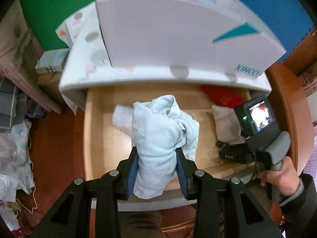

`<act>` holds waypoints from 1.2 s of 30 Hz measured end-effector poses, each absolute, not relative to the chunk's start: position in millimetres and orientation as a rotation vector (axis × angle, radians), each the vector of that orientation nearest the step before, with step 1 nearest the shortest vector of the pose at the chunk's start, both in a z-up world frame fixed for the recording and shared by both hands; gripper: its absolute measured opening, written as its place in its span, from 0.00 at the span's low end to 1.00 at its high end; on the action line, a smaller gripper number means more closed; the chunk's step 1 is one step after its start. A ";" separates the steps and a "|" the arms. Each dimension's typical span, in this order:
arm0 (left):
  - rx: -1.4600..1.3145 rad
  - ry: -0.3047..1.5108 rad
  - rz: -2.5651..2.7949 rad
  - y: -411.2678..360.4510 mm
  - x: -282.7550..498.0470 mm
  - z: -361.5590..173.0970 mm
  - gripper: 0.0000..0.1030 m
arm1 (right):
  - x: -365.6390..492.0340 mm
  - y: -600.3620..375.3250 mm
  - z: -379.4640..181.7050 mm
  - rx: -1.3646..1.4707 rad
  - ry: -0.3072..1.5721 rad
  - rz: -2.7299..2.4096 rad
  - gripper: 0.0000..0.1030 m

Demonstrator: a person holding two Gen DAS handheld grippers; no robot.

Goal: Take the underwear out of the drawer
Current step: 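Lift the pale blue underwear up over the white box with the left gripper, then lower the pale blue underwear into the white box and open the left gripper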

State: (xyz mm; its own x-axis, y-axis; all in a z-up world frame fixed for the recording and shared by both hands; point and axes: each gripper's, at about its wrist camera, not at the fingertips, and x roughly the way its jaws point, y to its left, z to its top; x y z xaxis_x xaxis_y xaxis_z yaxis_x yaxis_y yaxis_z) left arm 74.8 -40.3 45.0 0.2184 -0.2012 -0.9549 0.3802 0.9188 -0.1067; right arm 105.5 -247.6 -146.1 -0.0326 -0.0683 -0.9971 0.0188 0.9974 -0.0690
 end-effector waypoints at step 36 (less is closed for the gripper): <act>0.184 1.025 -0.323 -86.1 217.2 154.0 0.35 | 106.3 -245.2 -146.7 -0.040 1.600 -0.074 0.62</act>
State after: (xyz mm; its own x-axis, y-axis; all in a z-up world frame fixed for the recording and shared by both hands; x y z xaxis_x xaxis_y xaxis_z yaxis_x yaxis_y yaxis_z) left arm 217.2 -86.1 154.0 0.4773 -0.1774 -0.8606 0.3484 0.9374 0.0000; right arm 106.3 -245.2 -146.7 -0.0310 -0.0719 -0.9969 0.0206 0.9972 -0.0725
